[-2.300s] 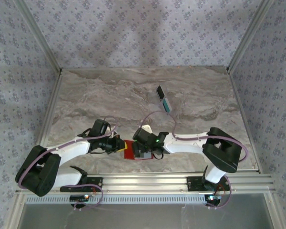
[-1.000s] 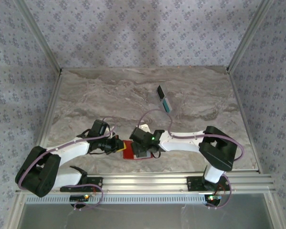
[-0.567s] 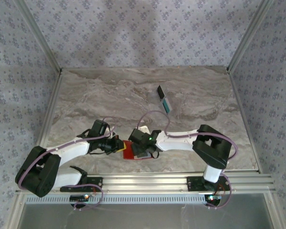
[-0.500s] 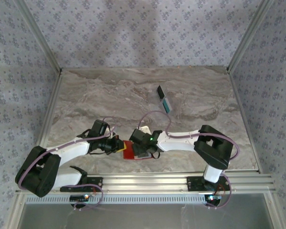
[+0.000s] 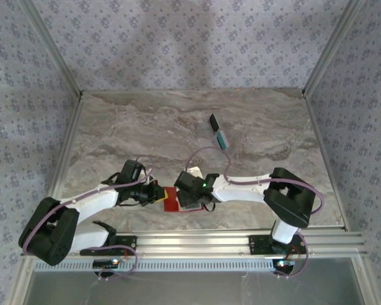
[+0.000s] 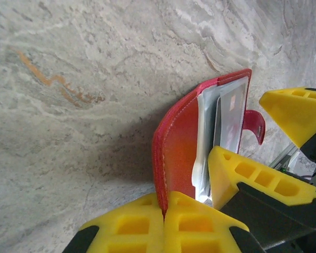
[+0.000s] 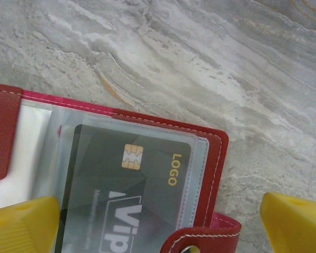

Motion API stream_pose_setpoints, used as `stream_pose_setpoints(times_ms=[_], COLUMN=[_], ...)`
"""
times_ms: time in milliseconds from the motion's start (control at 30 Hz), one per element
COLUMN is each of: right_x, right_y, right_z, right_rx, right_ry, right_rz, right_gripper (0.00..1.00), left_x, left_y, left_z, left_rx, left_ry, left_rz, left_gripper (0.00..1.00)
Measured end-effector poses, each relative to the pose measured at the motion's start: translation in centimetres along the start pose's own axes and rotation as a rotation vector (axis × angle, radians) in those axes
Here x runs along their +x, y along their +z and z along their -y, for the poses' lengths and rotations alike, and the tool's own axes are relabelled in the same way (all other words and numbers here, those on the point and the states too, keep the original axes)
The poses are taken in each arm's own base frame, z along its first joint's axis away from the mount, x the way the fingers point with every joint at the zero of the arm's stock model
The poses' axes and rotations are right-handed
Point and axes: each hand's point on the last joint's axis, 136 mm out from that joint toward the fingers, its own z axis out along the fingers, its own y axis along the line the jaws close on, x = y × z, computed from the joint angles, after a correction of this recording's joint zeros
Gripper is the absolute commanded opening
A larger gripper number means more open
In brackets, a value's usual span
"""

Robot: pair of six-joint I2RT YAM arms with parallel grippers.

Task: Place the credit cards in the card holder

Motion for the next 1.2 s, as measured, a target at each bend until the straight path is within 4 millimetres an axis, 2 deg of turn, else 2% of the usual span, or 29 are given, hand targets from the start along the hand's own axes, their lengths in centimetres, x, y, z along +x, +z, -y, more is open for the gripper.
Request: stream_pose_setpoints(times_ms=[200, 400, 467, 600, 633, 767, 1000, 1200], right_x=[0.4, 0.3, 0.2, 0.4, 0.7, 2.0, 2.3, 3.5], right_y=[-0.6, -3.5, -4.4, -5.3, -5.2, -4.3, -3.6, -2.5], right_z=[0.0, 0.4, 0.1, -0.9, -1.1, -1.4, -1.6, -1.7], right_rx=[-0.002, -0.062, -0.106, -0.202, -0.226, -0.296, -0.397, -0.441], right_ry=[-0.028, -0.024, -0.018, 0.001, 0.003, 0.029, 0.111, 0.154], right_rz=[-0.009, 0.035, 0.045, 0.058, 0.053, -0.001, -0.052, -0.114], right_gripper=[0.99, 0.97, 0.92, 0.73, 0.68, 0.61, 0.56, 0.54], left_x=[0.0, 0.0, 0.0, 0.0, 0.0, 0.0, 0.0, 0.0], left_y=[0.0, -0.1, -0.1, -0.1, -0.1, 0.0, 0.1, 0.1], left_z=[-0.3, -0.7, -0.8, -0.8, -0.8, -0.9, -1.1, -1.1], left_rx=[-0.013, -0.03, -0.032, -0.033, -0.033, -0.038, -0.043, -0.043], left_ry=[-0.007, -0.018, -0.019, -0.019, -0.019, -0.023, -0.027, -0.028], left_rz=[0.002, 0.007, 0.006, 0.007, 0.007, 0.005, 0.001, 0.001], left_gripper=[0.0, 0.02, 0.02, 0.02, 0.02, 0.02, 0.02, 0.02])
